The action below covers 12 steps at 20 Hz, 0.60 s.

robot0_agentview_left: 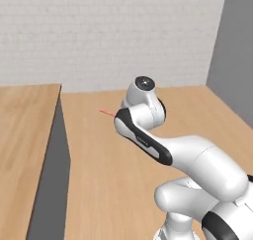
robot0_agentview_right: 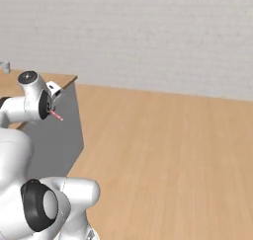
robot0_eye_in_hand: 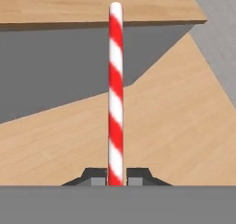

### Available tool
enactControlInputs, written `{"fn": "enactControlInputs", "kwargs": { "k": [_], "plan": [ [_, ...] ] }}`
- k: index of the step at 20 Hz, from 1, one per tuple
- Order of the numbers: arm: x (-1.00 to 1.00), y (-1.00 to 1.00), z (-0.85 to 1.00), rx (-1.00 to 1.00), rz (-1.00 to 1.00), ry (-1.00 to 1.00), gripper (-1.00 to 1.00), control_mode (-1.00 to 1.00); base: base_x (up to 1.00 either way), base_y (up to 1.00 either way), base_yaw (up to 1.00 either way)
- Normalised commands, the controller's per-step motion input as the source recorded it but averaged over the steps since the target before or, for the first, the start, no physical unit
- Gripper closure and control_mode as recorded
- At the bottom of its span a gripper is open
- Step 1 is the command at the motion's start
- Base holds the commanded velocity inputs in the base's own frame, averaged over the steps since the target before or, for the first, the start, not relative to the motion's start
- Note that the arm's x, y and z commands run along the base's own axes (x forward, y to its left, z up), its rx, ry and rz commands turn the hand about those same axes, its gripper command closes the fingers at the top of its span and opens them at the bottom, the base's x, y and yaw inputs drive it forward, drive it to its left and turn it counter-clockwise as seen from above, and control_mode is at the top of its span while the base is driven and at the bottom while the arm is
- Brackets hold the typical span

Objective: Take a straw from the drawer in front and place it inside the glass cup on the dining counter.

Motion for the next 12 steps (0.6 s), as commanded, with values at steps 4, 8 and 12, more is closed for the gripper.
{"fn": "enactControlInputs", "kwargs": {
  "k": [4,8,12],
  "plan": [
    [0.00,0.00,0.00,0.00,0.00,0.00,1.00,1.00,0.65,-0.92,0.36],
    [0.00,0.00,0.00,0.00,0.00,0.00,1.00,1.00,0.74,-0.89,0.37],
    [0.00,0.00,0.00,0.00,0.00,0.00,1.00,1.00,0.81,-0.84,0.38]
  ]
}}
